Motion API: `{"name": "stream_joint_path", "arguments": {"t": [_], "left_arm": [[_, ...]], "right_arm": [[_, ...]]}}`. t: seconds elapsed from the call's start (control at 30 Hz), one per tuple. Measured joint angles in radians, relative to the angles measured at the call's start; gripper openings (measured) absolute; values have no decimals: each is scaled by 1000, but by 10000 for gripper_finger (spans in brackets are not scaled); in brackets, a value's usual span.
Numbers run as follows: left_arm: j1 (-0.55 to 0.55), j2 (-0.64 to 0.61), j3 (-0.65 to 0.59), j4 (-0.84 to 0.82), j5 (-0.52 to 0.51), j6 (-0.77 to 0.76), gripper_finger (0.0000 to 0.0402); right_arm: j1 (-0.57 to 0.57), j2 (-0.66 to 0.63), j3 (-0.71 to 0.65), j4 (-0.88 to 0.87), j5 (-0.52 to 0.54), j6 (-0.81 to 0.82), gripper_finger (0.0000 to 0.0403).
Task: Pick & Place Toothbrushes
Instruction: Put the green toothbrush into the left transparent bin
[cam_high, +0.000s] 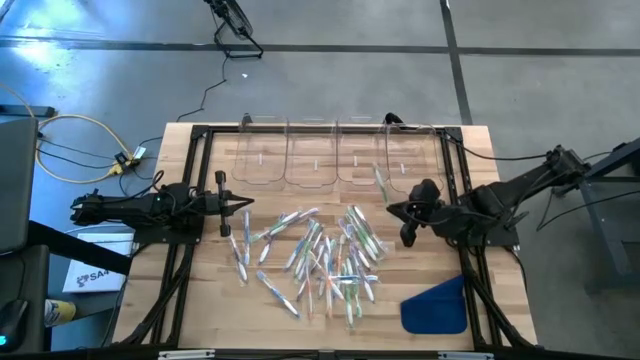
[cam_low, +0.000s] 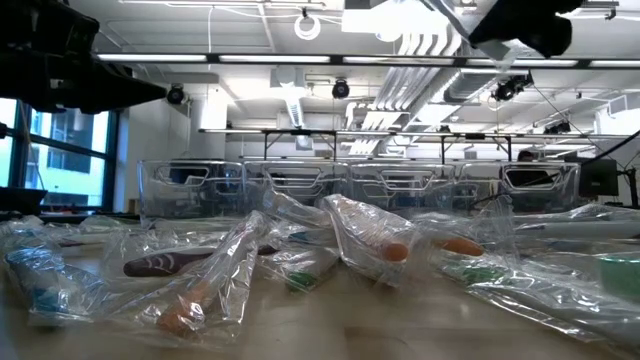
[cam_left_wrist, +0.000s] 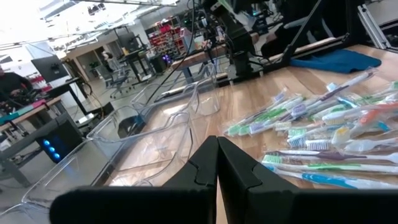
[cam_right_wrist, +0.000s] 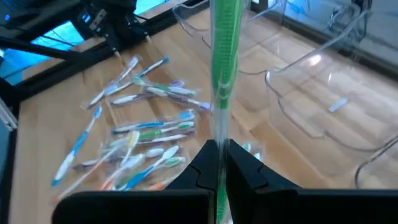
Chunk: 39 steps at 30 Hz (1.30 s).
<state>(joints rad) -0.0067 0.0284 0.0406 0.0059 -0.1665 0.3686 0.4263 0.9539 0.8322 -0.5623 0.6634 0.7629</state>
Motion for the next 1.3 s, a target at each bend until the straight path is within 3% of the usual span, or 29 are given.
{"name": "stream_joint_path", "arguments": {"t": [0.37,0.9,1.3], "left_arm": [[0,0,2,-9,0,21,1],[0,0,4,6,-41,98,2],[0,0,4,7,-114,99,78]], "right_arm": [[-53,0,0,144,9,-156,4],[-104,3,0,152,6,-215,4],[-122,3,0,159,-36,-211,4]]}}
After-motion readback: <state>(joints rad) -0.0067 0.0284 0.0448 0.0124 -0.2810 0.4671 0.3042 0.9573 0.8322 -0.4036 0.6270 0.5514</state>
